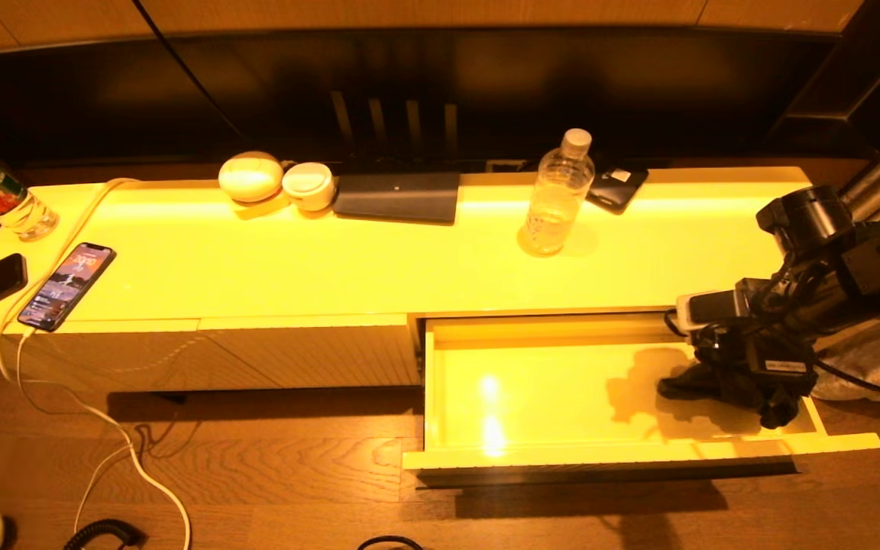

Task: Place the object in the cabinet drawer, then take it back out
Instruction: Put the umbrella in the drawer

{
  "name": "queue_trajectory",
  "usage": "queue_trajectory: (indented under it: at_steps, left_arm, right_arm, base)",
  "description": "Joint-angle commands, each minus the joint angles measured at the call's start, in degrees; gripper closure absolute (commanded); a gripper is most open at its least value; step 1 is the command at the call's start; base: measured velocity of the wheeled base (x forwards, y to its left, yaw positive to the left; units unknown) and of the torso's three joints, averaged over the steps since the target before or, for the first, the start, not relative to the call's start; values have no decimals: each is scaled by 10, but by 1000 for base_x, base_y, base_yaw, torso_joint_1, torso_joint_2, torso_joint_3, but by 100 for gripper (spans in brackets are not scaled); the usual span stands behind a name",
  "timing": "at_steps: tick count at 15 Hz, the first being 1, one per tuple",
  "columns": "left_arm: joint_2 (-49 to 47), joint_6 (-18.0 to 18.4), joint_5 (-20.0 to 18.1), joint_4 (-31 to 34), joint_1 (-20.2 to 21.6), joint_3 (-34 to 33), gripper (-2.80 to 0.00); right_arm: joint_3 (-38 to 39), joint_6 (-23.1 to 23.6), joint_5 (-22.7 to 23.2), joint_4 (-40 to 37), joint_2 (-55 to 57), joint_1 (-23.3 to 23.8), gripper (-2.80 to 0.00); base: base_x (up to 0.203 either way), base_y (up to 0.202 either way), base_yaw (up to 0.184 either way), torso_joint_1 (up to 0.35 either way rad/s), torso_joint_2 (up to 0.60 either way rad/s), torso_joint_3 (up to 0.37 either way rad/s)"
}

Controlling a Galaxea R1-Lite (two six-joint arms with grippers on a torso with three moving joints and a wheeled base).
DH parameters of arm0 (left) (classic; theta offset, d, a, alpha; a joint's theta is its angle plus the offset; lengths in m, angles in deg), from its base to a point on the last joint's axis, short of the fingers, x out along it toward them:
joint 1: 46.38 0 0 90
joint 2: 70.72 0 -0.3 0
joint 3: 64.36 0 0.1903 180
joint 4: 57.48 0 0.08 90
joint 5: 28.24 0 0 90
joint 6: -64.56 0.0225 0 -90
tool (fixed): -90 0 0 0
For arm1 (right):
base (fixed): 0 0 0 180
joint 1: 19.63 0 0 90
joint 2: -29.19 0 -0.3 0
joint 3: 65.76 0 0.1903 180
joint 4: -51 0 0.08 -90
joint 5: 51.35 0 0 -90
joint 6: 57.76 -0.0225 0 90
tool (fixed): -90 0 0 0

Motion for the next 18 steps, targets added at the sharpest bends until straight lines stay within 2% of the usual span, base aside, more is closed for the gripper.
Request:
queue_trajectory:
  at_steps: [1, 2, 8, 9, 10, 13, 14, 18]
  left_arm:
    - [0, 0, 0, -1, 0, -1, 0]
    - [0, 0, 0, -1, 0, -1, 0]
    - [0, 0, 0, -1, 0, -1, 0]
    - [0, 0, 0, -1, 0, -1, 0]
    - [0, 0, 0, 0, 0, -1, 0]
    - [0, 0, 0, -1, 0, -2, 0]
    - [0, 0, 0, -1, 0, -1, 0]
    - [0, 0, 0, -1, 0, -1, 0]
  right_arm:
    - [-1, 6, 0, 0, 12, -3, 0]
    - [1, 7, 0, 2, 13, -4, -280]
    - [10, -3, 1, 2, 8, -12, -280]
    - [9, -24, 2, 3, -3, -17, -280]
    - [7, -52, 5, 5, -14, -22, -280]
    - [1, -199, 38, 38, -78, -40, -280]
    - [0, -233, 43, 47, -95, -45, -280]
    - [8, -391, 45, 53, -159, -57, -280]
  base:
    - [0, 0, 0, 0, 0, 0]
    - [0, 0, 0, 0, 0, 0]
    - [0, 0, 0, 0, 0, 0]
    - [0, 0, 0, 0, 0, 0]
    - [0, 0, 0, 0, 0, 0]
    - [0, 0, 0, 0, 0, 0]
    - [0, 0, 0, 0, 0, 0]
    - [0, 0, 0, 0, 0, 0]
